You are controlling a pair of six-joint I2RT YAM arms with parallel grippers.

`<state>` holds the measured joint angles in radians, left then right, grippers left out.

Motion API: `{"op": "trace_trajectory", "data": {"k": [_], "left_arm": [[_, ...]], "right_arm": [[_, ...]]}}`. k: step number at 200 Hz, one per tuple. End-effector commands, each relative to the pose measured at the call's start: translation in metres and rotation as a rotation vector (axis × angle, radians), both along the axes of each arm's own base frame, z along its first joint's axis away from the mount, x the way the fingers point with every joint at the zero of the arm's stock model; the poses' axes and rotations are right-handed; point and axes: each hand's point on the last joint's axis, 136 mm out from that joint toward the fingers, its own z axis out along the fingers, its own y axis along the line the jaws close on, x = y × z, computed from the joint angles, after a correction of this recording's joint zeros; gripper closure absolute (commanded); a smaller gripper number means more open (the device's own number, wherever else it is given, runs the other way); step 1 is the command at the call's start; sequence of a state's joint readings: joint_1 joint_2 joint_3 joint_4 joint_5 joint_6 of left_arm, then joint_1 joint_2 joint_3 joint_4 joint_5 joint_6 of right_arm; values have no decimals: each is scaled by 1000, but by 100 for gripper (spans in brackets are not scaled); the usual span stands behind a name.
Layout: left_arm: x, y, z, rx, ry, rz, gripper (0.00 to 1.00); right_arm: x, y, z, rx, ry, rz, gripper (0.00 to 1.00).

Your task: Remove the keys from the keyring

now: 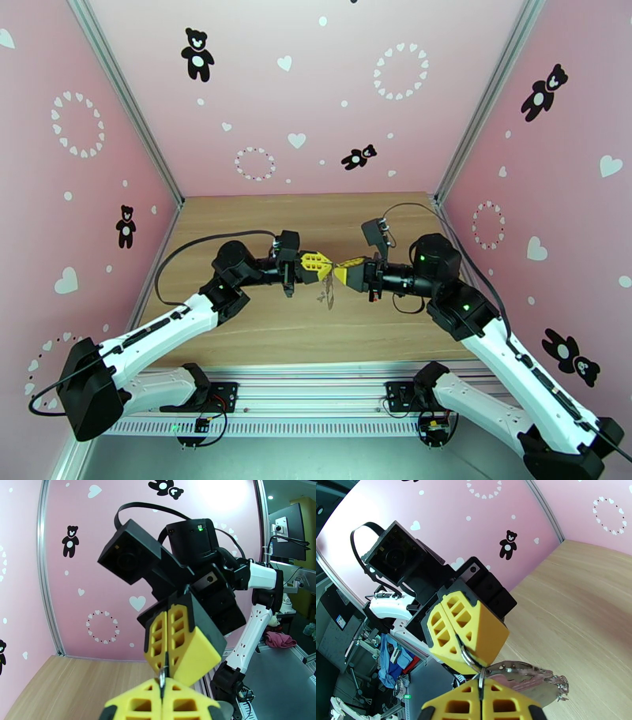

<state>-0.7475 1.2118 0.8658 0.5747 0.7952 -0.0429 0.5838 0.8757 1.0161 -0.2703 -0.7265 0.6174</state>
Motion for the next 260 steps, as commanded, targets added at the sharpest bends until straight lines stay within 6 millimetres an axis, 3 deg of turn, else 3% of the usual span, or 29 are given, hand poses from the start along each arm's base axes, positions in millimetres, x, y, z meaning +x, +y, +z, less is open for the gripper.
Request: {"op": "trace_trajectory", "data": {"k": [1,61,260], "left_arm": [[-1,5,10,-25,-48,27,100],[14,13,14,-47,-82,161,100],[22,-1,4,25,-122,286,100]], "right_arm": [[3,-5,0,-31,-4,-45,100],[2,-12,2,-48,-27,-84,100],[-18,-10,13,-95,-320,-24,100]]}}
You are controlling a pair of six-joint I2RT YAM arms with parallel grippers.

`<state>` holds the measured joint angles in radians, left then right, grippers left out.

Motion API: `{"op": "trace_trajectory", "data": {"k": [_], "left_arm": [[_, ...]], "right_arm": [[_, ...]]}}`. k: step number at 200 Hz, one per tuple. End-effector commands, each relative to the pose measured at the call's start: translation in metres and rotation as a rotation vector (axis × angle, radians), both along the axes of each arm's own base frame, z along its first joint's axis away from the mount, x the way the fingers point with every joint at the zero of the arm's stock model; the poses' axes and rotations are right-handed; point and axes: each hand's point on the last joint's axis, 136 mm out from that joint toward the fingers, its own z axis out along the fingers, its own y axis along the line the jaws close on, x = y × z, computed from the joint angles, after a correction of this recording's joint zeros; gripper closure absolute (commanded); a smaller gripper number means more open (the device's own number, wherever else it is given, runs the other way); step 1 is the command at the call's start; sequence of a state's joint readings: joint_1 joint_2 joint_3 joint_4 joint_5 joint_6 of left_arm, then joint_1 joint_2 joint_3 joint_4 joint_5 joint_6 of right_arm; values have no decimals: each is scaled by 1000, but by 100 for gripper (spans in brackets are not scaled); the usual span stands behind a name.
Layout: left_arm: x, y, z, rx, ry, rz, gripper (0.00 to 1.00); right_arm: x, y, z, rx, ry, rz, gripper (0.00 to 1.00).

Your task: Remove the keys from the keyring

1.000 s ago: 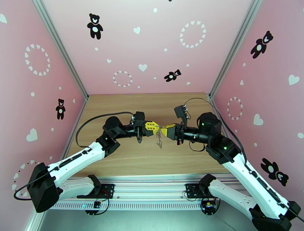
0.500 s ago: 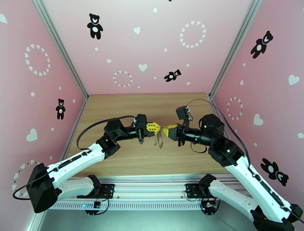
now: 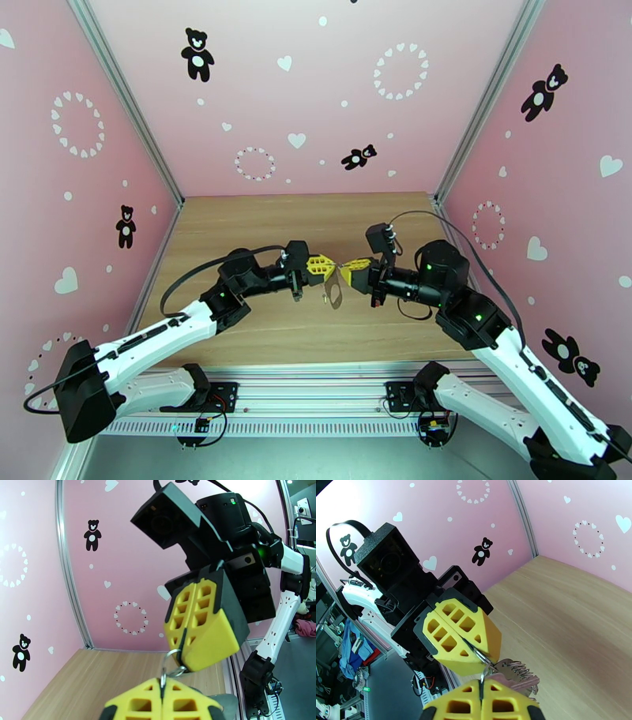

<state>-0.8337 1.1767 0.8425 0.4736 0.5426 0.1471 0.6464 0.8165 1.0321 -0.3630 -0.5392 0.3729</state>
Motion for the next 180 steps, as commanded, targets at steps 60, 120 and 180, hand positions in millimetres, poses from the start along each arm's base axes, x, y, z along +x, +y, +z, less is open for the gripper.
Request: {"op": "trace_trajectory", "data": {"k": [60,120,180], "left_arm": [[13,3,15,-18,-44,127,100],[22,5,17,-21,-21,191,100],[35,1,11,19,24,273,100]], "right_arm": [[-19,8,19,8,-110,98,100],[-21,10,17,-46,-142,117,100],[-15,10,6,-162,-208,133,100]]}}
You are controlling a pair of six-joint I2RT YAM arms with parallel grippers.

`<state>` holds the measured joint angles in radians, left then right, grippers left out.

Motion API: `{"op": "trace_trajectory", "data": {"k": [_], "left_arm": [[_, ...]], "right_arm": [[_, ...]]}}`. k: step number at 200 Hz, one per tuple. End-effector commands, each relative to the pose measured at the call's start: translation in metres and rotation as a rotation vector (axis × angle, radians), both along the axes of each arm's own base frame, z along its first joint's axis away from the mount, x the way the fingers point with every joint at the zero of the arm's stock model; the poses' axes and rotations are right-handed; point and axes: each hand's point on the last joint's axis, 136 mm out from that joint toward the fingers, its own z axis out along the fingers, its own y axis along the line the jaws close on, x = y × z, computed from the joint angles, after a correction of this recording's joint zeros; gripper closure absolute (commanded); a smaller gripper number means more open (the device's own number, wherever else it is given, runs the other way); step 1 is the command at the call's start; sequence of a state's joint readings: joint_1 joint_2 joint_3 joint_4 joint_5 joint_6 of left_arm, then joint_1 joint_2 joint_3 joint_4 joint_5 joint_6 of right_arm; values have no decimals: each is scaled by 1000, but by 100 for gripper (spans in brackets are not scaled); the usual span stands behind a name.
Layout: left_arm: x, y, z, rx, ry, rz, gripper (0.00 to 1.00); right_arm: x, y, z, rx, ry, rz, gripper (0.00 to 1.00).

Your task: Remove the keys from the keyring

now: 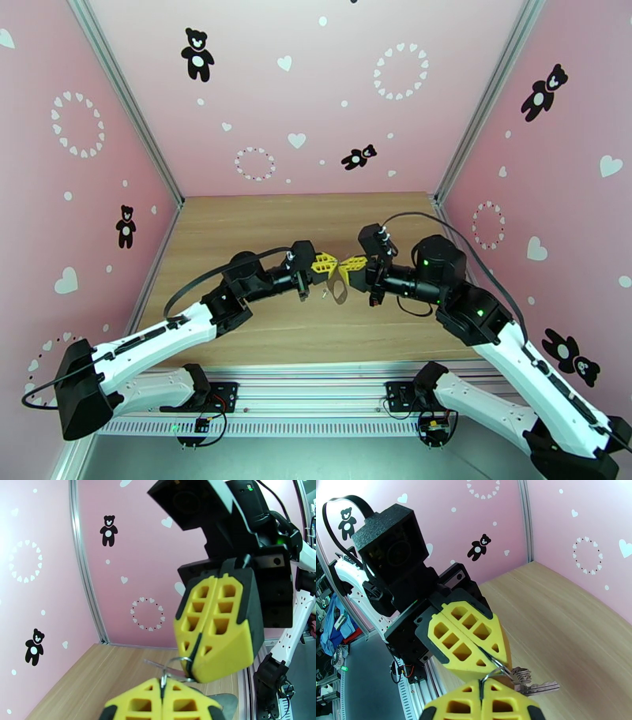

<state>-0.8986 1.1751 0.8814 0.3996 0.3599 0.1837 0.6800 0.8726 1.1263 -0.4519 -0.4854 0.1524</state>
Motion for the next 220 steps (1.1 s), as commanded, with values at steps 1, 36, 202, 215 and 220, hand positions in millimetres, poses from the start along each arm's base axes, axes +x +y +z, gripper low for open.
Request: {"op": "trace_trajectory", "data": {"k": [1,36,202,215,220], "left_arm": [[27,7,7,-3,20,155,100],[26,9,-1,-12,64,154,89],[-25,8,-10,7,-15,-90,74],[-27,6,-13,16,-17,-108,74],[-27,6,-13,18,-16,-110,73]], "right_arm": [[-18,5,0,-50,-36,101,100],[-2,9,0,-93,-46,92,100],[5,-5,17,11,118,207,100],[5,-4,16,10,123,207,100],[5,-4,16,9,124,207,100]]}}
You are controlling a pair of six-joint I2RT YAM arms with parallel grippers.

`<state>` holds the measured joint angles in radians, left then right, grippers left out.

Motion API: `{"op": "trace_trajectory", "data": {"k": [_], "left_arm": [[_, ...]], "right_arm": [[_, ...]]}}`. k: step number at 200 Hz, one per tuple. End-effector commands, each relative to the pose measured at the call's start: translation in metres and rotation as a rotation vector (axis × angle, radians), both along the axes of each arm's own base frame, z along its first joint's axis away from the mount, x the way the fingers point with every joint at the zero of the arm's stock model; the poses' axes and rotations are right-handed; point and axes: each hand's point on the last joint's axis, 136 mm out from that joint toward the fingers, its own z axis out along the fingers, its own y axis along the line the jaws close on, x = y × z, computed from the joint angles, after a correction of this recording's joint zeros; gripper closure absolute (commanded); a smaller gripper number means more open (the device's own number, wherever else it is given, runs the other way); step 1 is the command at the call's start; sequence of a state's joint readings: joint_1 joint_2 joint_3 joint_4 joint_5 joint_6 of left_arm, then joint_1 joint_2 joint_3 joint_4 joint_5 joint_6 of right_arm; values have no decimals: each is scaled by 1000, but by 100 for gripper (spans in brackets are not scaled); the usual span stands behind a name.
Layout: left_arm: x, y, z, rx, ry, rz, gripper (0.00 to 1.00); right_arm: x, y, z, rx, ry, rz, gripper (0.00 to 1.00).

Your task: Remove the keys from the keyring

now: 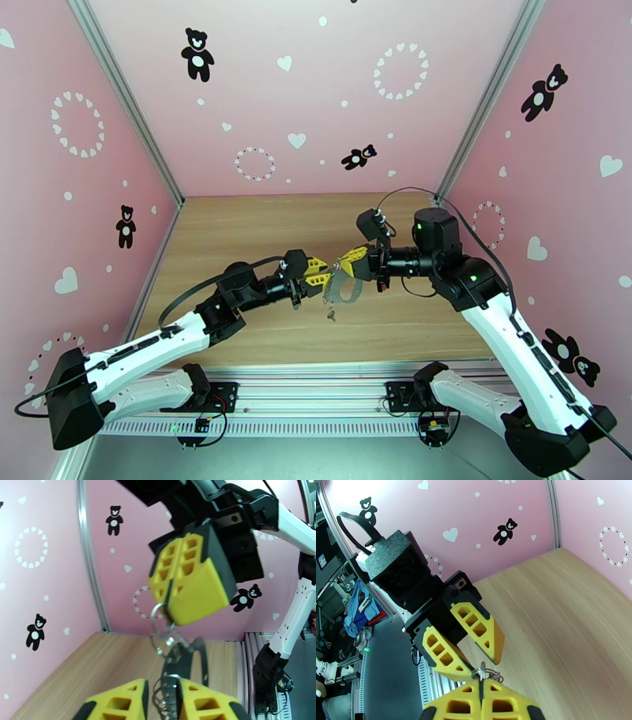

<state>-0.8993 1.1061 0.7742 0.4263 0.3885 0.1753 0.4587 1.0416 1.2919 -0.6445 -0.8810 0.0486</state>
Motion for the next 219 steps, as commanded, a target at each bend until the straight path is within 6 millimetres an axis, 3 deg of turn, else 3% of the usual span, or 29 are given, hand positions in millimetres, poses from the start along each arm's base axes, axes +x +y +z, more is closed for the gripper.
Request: {"op": "trace_trajectory", "data": {"k": [1,15,21,161,219], "left_arm": [[-11,-6,7,9,-29,-81,73],[-12,-6,4,18,-30,-84,72],[-11,-7,17,4,-50,-85,72],[8,-15,8,23,-52,-21,83],[3,-14,6,34,-52,-37,89]], "right_arm": [[-6,1,13,24,-17,28,100],[-6,1,13,27,-19,32,100],[-7,1,14,30,-19,35,100],[-8,-1,16,54,-42,15,100],[-6,-4,18,53,-62,-8,100]]}}
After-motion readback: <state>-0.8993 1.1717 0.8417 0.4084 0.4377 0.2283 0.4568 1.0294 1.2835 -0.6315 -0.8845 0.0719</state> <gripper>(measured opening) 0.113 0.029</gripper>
